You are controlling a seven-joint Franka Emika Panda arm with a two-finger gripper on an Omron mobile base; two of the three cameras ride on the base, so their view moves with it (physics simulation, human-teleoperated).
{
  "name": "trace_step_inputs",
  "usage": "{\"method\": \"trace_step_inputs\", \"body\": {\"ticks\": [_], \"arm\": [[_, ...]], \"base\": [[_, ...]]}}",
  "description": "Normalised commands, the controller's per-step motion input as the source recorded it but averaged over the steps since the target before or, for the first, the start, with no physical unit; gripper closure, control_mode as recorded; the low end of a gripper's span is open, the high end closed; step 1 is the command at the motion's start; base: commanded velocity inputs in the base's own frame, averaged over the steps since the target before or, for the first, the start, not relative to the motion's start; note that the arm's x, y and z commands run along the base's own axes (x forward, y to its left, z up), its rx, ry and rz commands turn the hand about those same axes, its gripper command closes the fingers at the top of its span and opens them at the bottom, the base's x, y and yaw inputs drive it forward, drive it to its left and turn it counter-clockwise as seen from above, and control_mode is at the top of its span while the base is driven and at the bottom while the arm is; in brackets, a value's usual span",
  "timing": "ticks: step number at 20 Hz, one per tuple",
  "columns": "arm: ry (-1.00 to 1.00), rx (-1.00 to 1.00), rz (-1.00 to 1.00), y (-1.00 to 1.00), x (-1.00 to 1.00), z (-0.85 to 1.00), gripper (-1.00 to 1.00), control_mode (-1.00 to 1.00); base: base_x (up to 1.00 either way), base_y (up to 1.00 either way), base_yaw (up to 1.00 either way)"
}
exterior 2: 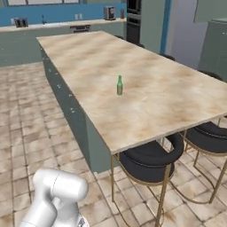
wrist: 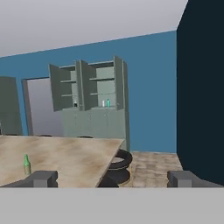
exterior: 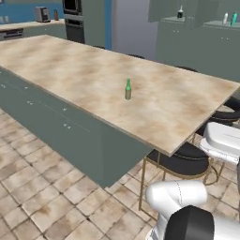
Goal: Sort all alcoholic drinks to one cabinet, and non-alcoholic drinks to the other.
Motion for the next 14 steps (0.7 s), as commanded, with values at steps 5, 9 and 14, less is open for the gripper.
{"method": "trace_step_inputs", "body": {"ticks": [5,9,14], "arm": [[0.0,0.0,0.0,0.0,0.0,0.0,-1.0,1.0],[0.0,0.0,0.0,0.0,0.0,0.0,-1.0,1.0],[0.0,0.0,0.0,0.0,0.0,0.0,-1.0,1.0]], "base": [[0.27,0.71,-0.34],[0.27,0.69,-0.34],[0.28,0.69,-0.33]]}}
